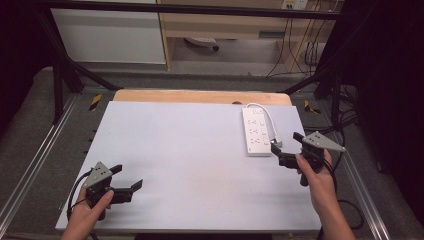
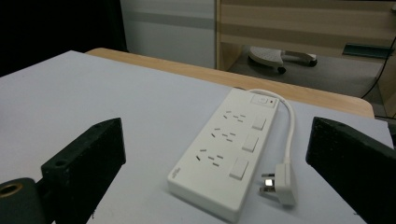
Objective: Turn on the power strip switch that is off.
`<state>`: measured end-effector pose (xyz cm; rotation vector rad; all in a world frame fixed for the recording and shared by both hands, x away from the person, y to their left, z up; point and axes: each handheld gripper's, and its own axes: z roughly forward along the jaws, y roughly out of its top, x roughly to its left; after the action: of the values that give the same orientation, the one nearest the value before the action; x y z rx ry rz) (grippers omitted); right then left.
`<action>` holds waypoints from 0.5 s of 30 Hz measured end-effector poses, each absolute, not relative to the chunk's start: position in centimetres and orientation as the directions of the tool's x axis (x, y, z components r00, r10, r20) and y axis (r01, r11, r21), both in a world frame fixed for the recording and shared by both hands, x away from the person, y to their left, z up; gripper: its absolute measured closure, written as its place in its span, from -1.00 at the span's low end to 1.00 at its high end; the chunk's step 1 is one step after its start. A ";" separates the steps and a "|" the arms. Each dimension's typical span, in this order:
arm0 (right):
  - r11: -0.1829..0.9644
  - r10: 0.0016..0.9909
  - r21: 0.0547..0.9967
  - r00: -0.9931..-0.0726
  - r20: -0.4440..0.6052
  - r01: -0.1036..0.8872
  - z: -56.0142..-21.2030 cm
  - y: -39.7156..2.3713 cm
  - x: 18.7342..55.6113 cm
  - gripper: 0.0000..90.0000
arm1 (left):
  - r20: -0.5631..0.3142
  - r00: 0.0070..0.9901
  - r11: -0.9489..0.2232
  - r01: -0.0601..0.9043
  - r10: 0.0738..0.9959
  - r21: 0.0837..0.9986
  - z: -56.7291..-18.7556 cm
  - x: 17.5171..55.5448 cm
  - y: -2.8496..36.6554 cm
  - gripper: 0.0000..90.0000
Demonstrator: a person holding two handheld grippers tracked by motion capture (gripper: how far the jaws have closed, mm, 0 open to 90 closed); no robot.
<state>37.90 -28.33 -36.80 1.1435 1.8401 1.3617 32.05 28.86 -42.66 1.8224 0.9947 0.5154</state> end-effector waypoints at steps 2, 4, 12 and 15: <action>0.115 0.881 0.949 -0.472 0.039 0.293 -37.4 -28.7 37.2 -0.88 | -0.079 0.577 -0.201 0.406 0.813 0.892 -42.6 32.0 28.8 -0.88; 0.111 0.879 0.950 -0.474 0.043 0.292 -37.8 -28.8 36.8 -0.89 | -0.078 0.578 -0.202 0.404 0.812 0.892 -42.6 32.0 28.7 -0.88; 0.105 0.881 0.951 -0.470 0.047 0.292 -40.1 -29.3 35.7 -0.92 | -0.092 0.586 -0.193 0.405 0.805 0.893 -42.5 31.7 28.2 -0.88; 0.108 0.879 0.952 -0.475 0.043 0.286 -41.0 -29.2 35.5 -0.92 | -0.096 0.588 -0.190 0.406 0.803 0.894 -42.4 31.6 28.2 -0.88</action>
<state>35.49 -29.25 -40.97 1.1335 1.8343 1.3771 31.61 28.18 -42.42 1.8082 0.9867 0.4928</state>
